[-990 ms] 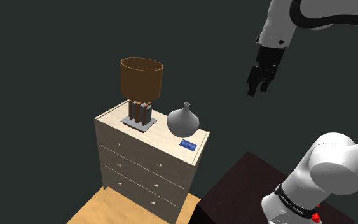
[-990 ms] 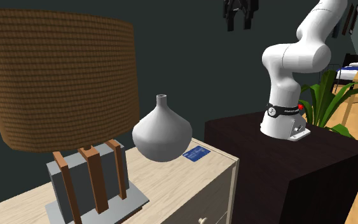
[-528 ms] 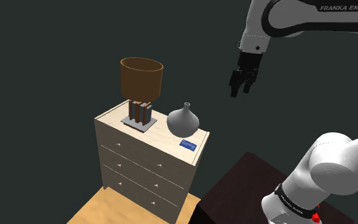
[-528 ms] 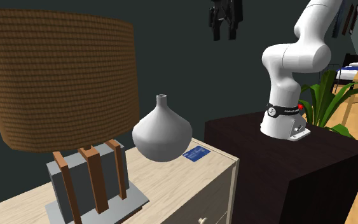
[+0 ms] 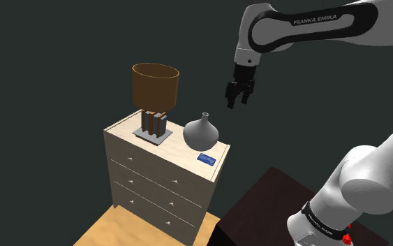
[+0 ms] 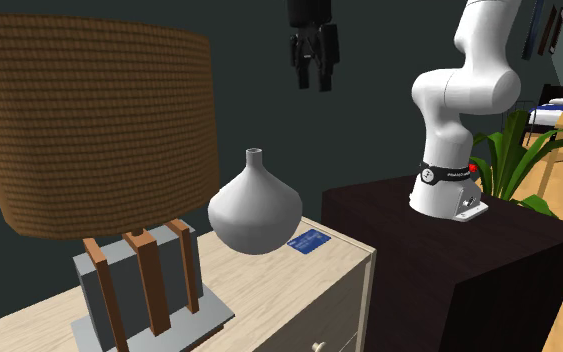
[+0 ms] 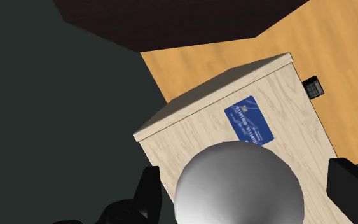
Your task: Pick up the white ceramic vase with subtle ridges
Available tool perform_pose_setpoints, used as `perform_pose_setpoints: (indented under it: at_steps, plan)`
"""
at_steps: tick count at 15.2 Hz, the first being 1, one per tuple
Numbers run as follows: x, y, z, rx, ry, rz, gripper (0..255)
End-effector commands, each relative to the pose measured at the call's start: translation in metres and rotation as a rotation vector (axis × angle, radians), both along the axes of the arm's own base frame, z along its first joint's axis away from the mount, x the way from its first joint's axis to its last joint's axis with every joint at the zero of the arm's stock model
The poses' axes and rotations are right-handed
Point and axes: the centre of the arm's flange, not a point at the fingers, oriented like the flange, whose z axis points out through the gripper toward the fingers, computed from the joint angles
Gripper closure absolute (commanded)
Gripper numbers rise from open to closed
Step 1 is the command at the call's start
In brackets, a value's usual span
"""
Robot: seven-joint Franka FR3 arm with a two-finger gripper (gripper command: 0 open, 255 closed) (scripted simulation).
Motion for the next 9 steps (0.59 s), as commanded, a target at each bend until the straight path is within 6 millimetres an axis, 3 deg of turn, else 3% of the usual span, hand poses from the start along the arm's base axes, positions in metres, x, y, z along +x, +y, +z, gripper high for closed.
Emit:
perform_pose_setpoints:
  at_steps: [1,9]
  plan:
    - [0.023,0.002,-0.014,0.001,-0.001,0.009,0]
    - [0.115,0.016,-0.065,0.007,-0.002,0.045,0]
